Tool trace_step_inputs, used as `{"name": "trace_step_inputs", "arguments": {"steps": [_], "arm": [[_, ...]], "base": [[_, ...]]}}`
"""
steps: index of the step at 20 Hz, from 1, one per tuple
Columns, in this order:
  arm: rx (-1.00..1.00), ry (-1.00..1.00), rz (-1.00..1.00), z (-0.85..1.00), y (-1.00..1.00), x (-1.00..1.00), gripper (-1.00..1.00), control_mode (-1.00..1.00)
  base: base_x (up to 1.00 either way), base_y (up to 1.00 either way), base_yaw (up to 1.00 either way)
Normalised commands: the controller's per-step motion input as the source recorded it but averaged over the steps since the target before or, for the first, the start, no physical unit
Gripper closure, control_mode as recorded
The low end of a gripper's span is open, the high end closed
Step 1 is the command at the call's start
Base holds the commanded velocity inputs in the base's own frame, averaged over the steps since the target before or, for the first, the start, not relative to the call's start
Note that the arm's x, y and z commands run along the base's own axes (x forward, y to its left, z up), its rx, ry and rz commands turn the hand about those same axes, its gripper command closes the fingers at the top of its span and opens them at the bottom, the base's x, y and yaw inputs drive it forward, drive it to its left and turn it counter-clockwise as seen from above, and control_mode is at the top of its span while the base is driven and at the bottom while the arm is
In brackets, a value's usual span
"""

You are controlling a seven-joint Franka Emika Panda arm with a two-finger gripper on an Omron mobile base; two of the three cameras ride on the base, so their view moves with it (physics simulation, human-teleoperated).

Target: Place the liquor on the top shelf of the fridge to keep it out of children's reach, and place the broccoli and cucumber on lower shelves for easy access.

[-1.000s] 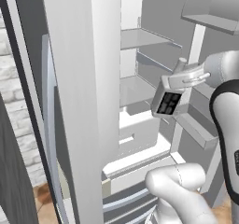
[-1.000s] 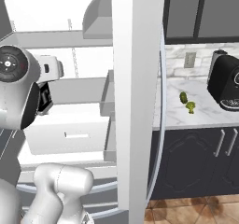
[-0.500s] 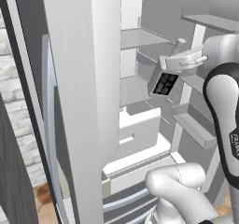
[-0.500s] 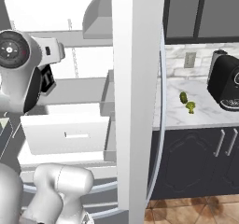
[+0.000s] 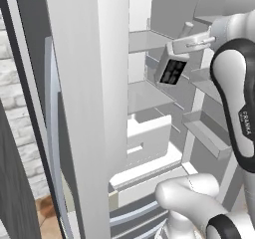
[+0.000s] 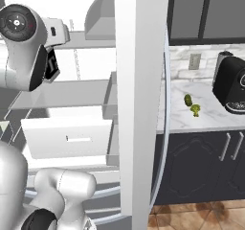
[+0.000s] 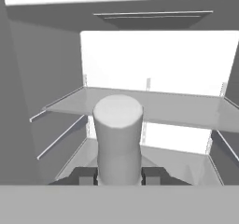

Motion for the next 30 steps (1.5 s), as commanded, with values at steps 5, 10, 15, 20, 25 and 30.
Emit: {"name": "trace_step_inputs", "arguments": {"steps": [5,10,15,20,25,30], "arm": [[0.0,-0.04,0.0,0.07,0.09,0.34,1.0,-1.0],[0.0,-0.08,0.0,0.01,0.2,0.33,1.0,-1.0],[0.0,-0.08,0.0,0.0,0.22,0.38,1.0,-1.0],[0.0,-0.02,0.0,0.04,0.17,0.38,1.0,-1.0],[0.0,0.0,0.0,0.01,0.1,0.44,1.0,-1.0],[0.0,0.0,-0.01,0.0,0.11,0.5,1.0,-1.0]], "base": [[0.0,0.0,0.0],[0.0,0.0,0.0],[0.0,0.0,0.0],[0.0,0.0,0.0],[0.0,0.0,0.0],[0.0,0.0,0.0]]}}
